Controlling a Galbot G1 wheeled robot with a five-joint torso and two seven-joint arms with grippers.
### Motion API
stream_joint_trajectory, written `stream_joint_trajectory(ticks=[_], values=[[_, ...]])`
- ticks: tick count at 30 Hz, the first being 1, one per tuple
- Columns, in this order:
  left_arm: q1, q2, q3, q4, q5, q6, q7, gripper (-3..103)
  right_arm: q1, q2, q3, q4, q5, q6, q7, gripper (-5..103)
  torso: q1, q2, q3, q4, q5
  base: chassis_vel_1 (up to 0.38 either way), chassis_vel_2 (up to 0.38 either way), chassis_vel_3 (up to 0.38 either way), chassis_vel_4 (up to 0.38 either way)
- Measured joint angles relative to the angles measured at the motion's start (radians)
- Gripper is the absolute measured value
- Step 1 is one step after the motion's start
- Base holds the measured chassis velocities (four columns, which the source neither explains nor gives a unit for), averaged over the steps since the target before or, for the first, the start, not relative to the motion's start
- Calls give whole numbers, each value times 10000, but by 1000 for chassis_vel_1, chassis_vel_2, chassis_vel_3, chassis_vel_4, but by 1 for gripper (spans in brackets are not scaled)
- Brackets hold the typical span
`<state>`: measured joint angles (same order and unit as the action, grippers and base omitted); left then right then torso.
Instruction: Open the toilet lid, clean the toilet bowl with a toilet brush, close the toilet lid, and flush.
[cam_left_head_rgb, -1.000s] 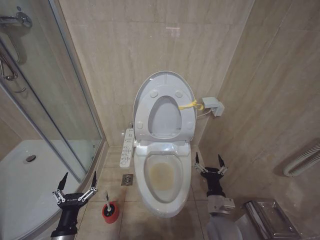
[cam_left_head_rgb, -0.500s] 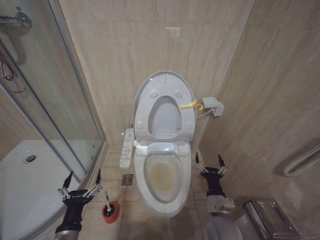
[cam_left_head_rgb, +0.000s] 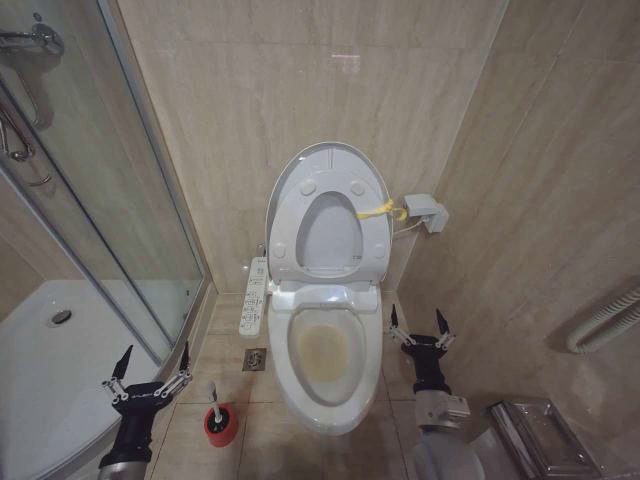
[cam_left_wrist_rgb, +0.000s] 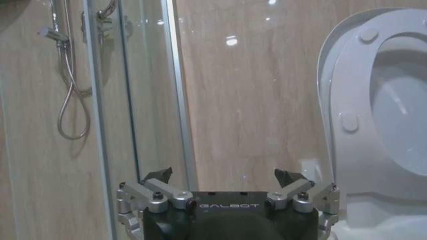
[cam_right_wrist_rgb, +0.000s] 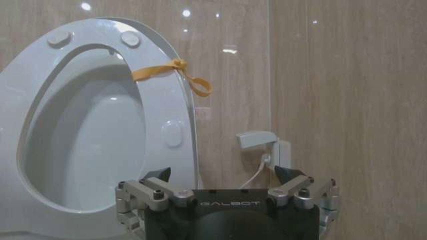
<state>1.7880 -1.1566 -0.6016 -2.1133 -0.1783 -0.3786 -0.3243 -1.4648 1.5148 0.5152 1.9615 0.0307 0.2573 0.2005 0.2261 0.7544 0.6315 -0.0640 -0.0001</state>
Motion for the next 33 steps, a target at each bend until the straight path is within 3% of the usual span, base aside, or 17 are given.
stream_joint_trajectory(ticks=[7,33], values=[[-49,-44,9,97,26,-338,154,100,0,0,0,0,0,0,0,100,0,0,0,0,1,0,0,0,0],[-226,-12,21,455,17,-576,495,100,0,0,0,0,0,0,0,100,0,0,0,0,1,0,0,0,0]])
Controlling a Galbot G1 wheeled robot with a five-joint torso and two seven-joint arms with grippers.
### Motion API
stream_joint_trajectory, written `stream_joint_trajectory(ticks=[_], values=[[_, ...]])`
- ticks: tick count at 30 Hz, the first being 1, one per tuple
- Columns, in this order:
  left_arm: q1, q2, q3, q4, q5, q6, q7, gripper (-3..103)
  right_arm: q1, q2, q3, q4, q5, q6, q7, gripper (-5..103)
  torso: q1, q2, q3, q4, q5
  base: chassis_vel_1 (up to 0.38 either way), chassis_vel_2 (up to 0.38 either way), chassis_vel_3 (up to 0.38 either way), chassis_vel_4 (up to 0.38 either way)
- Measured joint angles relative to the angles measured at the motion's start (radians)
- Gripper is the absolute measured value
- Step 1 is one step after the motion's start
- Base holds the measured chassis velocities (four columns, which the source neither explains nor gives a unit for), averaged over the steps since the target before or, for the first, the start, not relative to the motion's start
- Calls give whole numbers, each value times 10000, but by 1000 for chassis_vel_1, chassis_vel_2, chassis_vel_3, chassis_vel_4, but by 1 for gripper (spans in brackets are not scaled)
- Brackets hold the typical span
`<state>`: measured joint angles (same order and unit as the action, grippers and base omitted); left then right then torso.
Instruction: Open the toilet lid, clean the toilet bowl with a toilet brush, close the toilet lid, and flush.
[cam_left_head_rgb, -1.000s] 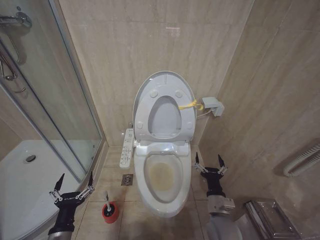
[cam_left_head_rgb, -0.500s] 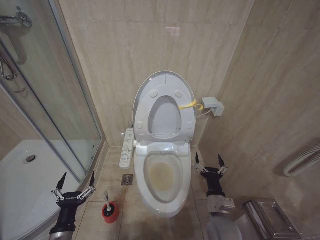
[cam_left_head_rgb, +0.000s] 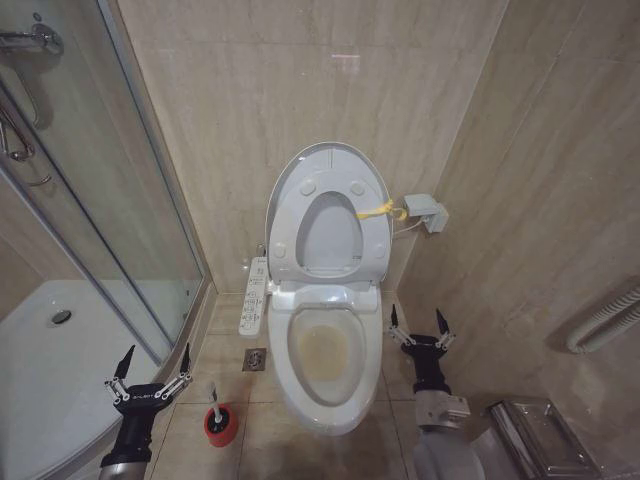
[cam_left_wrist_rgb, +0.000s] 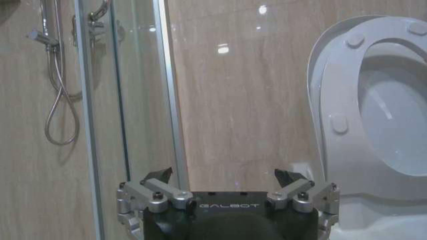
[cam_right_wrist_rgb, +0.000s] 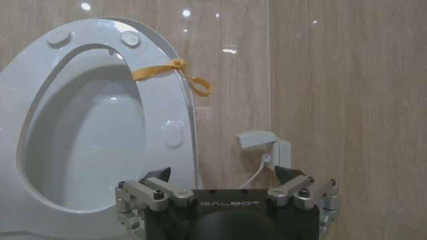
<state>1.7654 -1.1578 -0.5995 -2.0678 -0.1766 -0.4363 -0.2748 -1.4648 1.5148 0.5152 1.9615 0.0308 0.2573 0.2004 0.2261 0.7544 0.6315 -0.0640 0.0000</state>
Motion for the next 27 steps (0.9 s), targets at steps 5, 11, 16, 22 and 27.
stream_joint_trajectory(ticks=[5,11,16,22,27], values=[[1,0,1,0,0,0,0,100,0,0,0,0,0,0,0,100,0,0,0,0,0,0,0,0,0],[3,0,2,0,0,0,-1,100,0,0,0,0,0,0,0,100,0,0,0,0,0,0,0,0,0],[3,-1,2,-1,0,0,-3,100,0,0,0,0,0,0,0,100,0,0,0,0,0,0,0,0,0],[3,-1,2,-2,0,3,-3,100,0,0,0,0,0,0,0,100,0,0,0,0,0,0,0,0,0],[4,-1,3,-6,0,5,-3,100,0,0,0,0,0,0,0,100,0,0,0,0,0,0,0,0,0]])
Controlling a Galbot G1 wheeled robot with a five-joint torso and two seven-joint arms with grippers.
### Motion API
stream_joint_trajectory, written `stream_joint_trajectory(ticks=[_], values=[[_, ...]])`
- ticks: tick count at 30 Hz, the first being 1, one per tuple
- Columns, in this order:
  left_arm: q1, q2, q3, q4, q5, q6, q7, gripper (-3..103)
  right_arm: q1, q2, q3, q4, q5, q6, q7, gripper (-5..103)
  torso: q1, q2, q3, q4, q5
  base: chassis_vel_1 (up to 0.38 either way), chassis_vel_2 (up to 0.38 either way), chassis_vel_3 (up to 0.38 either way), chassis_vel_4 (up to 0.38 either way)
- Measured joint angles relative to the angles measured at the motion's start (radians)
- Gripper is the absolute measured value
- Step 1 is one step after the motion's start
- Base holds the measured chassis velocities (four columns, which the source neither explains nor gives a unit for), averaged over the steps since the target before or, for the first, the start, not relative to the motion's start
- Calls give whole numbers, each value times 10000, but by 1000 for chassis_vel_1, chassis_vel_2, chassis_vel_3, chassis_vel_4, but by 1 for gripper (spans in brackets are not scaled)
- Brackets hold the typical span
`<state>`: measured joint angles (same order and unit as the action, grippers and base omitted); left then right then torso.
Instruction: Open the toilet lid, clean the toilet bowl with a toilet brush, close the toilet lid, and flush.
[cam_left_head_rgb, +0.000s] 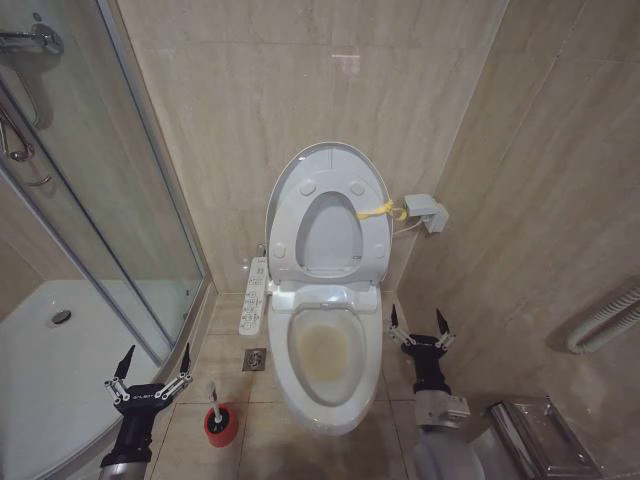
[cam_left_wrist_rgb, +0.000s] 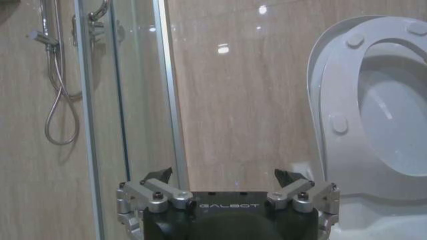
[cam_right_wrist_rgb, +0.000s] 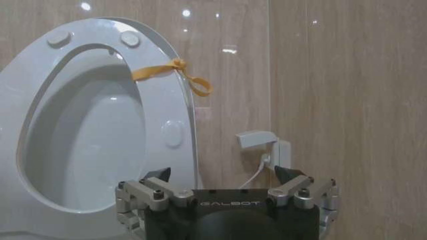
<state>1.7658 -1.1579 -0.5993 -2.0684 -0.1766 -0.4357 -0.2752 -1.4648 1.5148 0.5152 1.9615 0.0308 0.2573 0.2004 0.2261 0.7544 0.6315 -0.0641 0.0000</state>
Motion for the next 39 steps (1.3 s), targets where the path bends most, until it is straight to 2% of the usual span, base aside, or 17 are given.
stream_joint_trajectory(ticks=[18,28,30,34,39], values=[[0,0,0,-2,0,2,0,100,-91,0,50,1,12,0,-33,100,0,0,0,3,1,0,0,0,0],[1,-1,0,-2,0,3,0,100,-2831,-12,1826,408,1007,-114,-1427,100,-1,0,-1,-1,2,0,0,0,0],[1,-1,-1,-2,0,3,-2,100,-3491,-9,2439,424,1309,234,-1812,100,-1,1,0,-7,-2,0,0,0,0],[0,0,1,-3,0,3,0,100,-3390,4,2643,401,1552,468,-1914,100,-1,0,-1,0,4,0,0,0,0],[1,-1,0,-2,0,3,-1,100,-2776,-48,2609,386,1847,352,-1939,100,0,0,0,3,1,0,0,0,0]])
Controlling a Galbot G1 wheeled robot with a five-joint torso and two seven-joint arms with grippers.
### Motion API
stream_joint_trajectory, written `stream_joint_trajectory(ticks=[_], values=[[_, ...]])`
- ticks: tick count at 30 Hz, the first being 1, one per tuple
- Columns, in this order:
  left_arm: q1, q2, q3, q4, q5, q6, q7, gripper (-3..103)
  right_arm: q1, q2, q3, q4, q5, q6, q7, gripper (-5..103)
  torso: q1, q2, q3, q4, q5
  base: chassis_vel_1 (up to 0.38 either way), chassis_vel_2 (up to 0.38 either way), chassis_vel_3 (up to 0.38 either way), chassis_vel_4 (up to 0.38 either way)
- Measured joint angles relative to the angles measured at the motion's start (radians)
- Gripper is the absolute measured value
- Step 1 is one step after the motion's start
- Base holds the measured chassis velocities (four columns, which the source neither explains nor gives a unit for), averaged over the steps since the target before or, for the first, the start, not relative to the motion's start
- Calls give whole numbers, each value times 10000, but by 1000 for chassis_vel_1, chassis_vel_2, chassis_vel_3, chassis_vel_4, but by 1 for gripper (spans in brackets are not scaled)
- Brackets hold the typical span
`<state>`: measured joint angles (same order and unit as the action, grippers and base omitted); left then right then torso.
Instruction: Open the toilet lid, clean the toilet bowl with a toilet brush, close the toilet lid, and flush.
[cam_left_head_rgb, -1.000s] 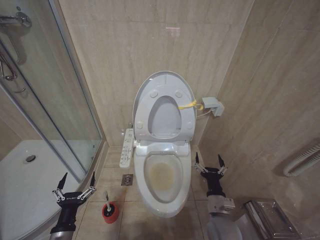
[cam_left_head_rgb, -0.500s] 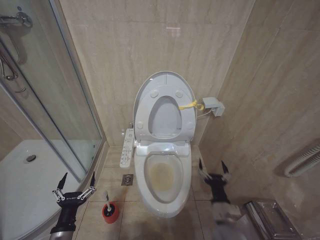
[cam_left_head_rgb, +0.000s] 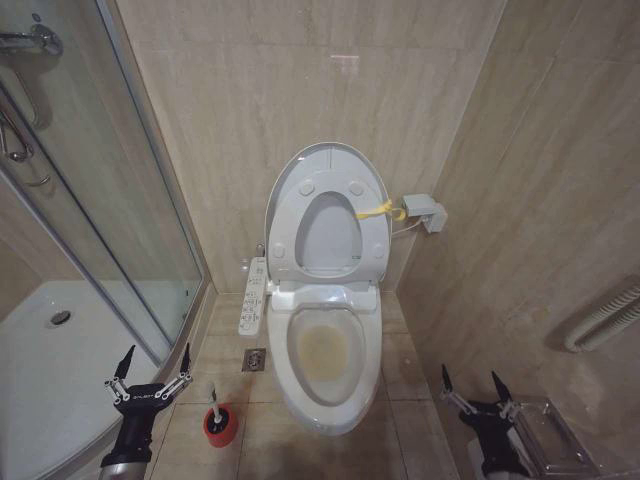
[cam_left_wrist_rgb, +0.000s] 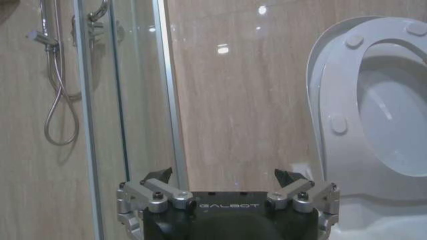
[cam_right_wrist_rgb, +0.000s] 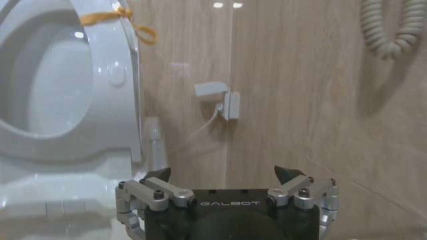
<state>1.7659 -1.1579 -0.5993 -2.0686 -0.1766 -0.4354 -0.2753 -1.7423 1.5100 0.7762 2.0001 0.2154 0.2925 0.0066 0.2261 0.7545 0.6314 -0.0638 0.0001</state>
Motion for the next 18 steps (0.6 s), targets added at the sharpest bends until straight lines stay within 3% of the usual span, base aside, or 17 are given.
stream_joint_trajectory(ticks=[6,12,18], values=[[0,0,0,0,0,0,1,100,794,-118,-121,-12,298,-296,-65,100,0,0,0,-2,-1,0,0,0,0],[0,0,0,1,0,0,0,100,1383,-291,-245,-133,495,-361,-742,100,0,0,1,-4,0,0,0,0,0],[0,0,1,1,0,0,1,100,1991,-366,-486,-379,507,-341,-911,100,1,-1,1,-2,0,0,0,0,0]])
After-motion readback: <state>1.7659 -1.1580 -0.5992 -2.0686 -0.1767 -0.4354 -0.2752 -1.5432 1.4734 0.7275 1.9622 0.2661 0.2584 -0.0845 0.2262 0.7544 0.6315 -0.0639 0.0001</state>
